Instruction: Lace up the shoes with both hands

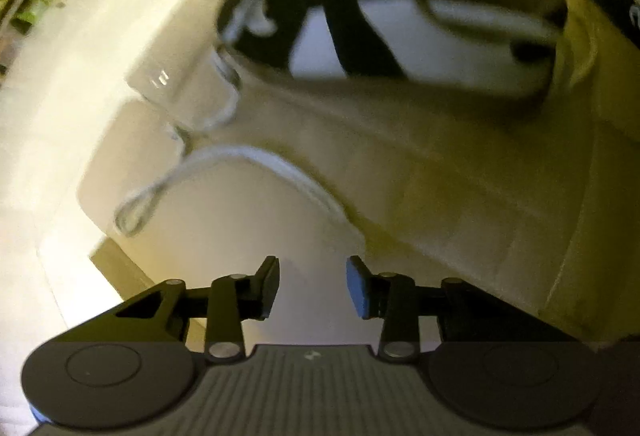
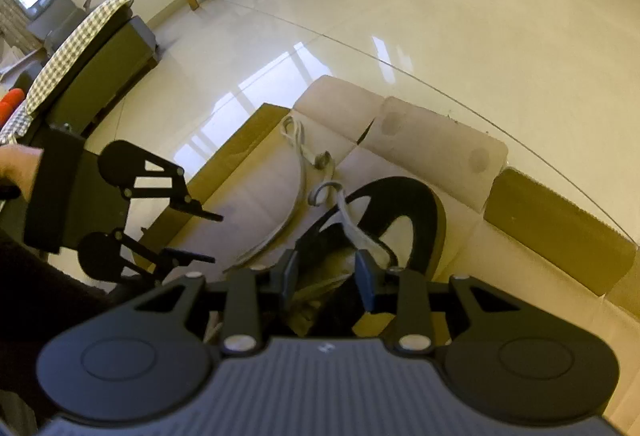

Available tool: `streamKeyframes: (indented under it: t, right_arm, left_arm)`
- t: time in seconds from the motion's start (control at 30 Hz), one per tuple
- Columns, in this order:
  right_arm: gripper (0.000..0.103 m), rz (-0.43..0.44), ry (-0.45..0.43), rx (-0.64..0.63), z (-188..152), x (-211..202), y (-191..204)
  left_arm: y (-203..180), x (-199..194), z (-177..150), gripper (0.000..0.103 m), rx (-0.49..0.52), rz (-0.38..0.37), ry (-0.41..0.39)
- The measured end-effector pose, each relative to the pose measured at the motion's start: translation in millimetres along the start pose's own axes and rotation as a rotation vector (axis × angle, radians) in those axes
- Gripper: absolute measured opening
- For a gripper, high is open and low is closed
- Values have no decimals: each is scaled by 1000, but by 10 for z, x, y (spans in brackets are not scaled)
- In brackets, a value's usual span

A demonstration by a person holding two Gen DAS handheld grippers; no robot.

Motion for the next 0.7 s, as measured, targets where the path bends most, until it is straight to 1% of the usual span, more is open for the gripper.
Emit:
streamKeyframes:
  t: [0.07,0.13,0.17,0.2,0.23,0.33,0.4,0.43,0.47,0.5,0.6,0.63,0.67,0.7]
  right_arm:
    - [34,0,1,1,-7,-4,1]
    - [34,3,-1,5,-15,-14,8]
    - [34,5,-1,6,-13,-19,12]
    - [34,7,-2,6,-10,-23,14]
    - [34,9,-4,6,-6,-26,16]
    - [34,9,-8,7,12,-34,19]
    - [34,9,-10,8,17,-37,20]
    - [34,9,-12,10,17,-40,18]
    - [34,9,-13,12,18,-43,17]
    - [35,9,-13,16,14,-43,17]
    - [35,13,-12,26,2,-54,8]
    - [35,11,-11,25,-3,-57,7]
    - [35,10,-9,23,-9,-60,6]
    - [35,9,-8,22,-14,-63,4]
  left_arm:
    - [46,0,43,37,-75,-48,-13]
    - [114,-13,126,36,-190,-120,-44]
    - [130,-3,168,28,-233,-154,-54]
    - [134,18,210,11,-266,-186,-59]
    - [118,60,251,5,-287,-216,-62]
    - [112,96,319,6,-318,-257,-89]
    - [107,129,398,6,-341,-296,-163]
    - [105,137,420,6,-344,-306,-183]
    - [95,140,441,9,-330,-303,-193]
    - [69,134,484,11,-278,-283,-197]
    - [-43,20,541,13,36,-128,-207]
    - [-85,5,520,13,172,-74,-193]
    - [-111,1,503,13,258,-42,-181]
    - [-135,16,468,13,359,-25,-165]
Point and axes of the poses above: each gripper's, at about its wrist camera, not at the fingertips, and x roughly the way its jaws point, y to its left, z to its top, the point moved 4 cm from there along x, roughly the way its jaws point, and after that the axes turned 3 degrees about -z, right-handed, at the moved point
